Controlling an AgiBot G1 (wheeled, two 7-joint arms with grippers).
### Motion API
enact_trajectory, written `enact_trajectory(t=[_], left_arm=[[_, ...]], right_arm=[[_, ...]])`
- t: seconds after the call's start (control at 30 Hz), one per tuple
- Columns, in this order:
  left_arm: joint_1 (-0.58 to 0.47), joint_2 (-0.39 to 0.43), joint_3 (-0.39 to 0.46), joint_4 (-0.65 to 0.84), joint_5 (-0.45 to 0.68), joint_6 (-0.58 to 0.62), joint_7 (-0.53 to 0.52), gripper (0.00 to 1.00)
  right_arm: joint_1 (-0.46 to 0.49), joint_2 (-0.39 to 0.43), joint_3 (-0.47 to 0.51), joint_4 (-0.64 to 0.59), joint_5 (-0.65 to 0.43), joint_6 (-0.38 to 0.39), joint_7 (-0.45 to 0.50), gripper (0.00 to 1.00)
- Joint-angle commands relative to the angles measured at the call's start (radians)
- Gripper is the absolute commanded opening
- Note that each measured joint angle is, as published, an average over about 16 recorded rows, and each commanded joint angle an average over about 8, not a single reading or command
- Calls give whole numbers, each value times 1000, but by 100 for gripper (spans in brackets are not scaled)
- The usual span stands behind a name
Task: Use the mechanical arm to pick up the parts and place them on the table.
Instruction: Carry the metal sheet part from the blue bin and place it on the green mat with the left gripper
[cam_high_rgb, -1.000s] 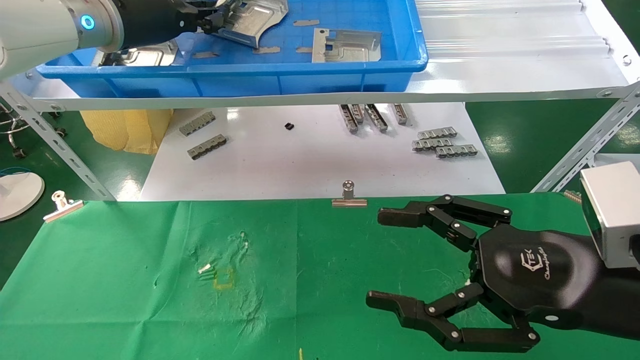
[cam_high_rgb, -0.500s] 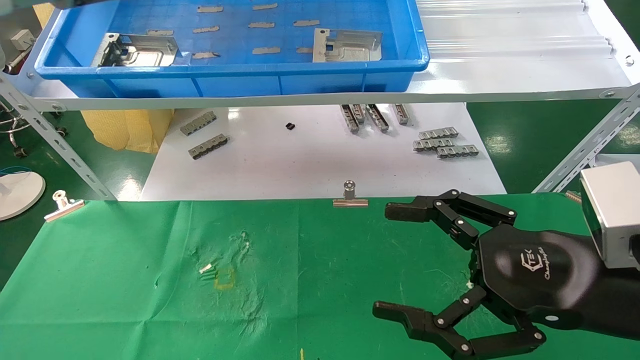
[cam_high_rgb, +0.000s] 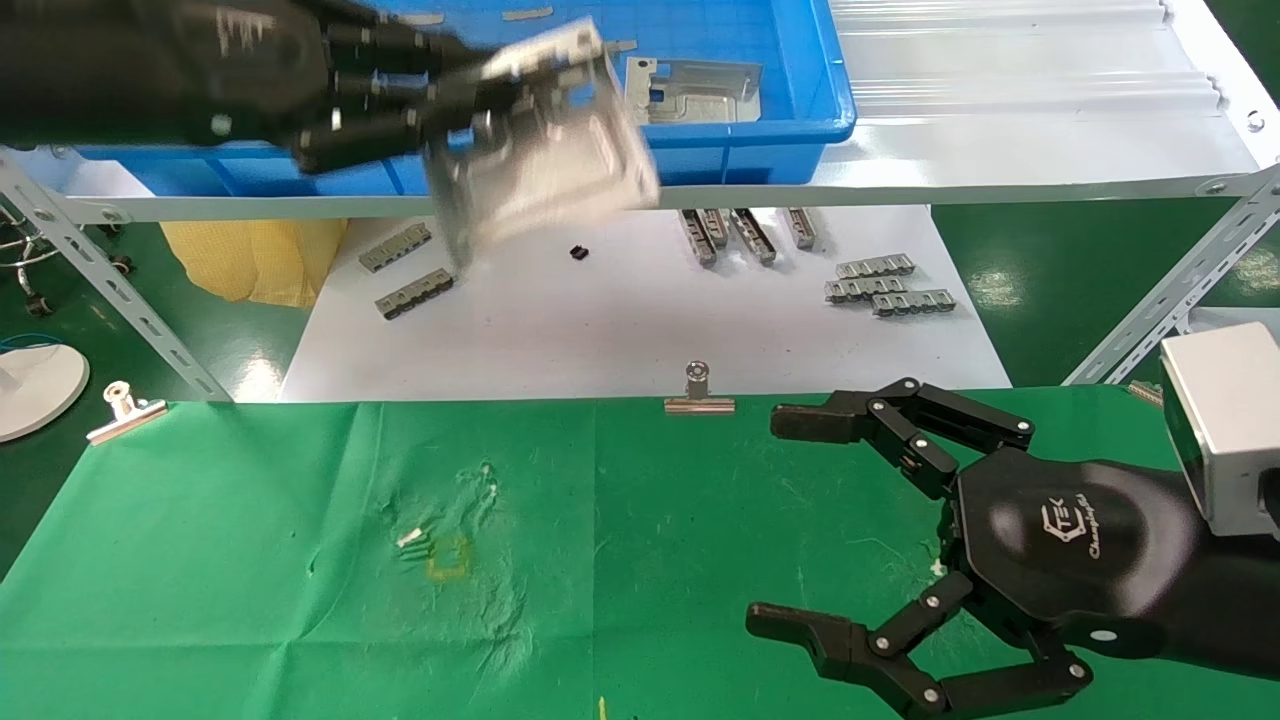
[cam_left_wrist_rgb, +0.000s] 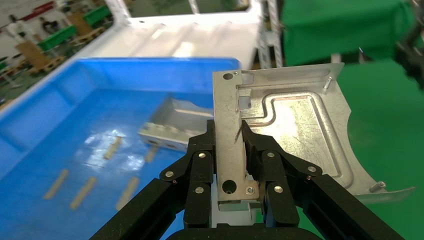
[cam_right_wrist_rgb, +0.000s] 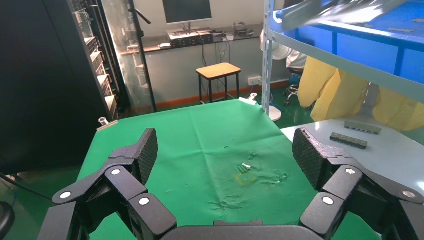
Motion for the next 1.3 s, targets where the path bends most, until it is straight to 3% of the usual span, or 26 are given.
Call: enact_trajectory(t=[0.03, 0.33, 0.47, 0.73, 1.03, 1.3], left_arm=[[11, -18, 8, -22, 0, 46, 28, 0], [188, -181, 153, -327, -178, 44, 29, 0], [244, -224, 241, -397, -200, 34, 69, 0], [248, -155, 392, -325, -51, 10, 247, 0], [238, -59, 452, -109, 0, 5, 365, 2], [250, 5, 465, 32, 10, -38, 468, 98]], right_arm=[[0, 0, 0, 0, 0, 0, 0, 100], [0, 0, 0, 0, 0, 0, 0, 100], [0, 0, 0, 0, 0, 0, 0, 100], [0, 0, 0, 0, 0, 0, 0, 100], [0, 0, 0, 0, 0, 0, 0, 100], [0, 0, 0, 0, 0, 0, 0, 100]])
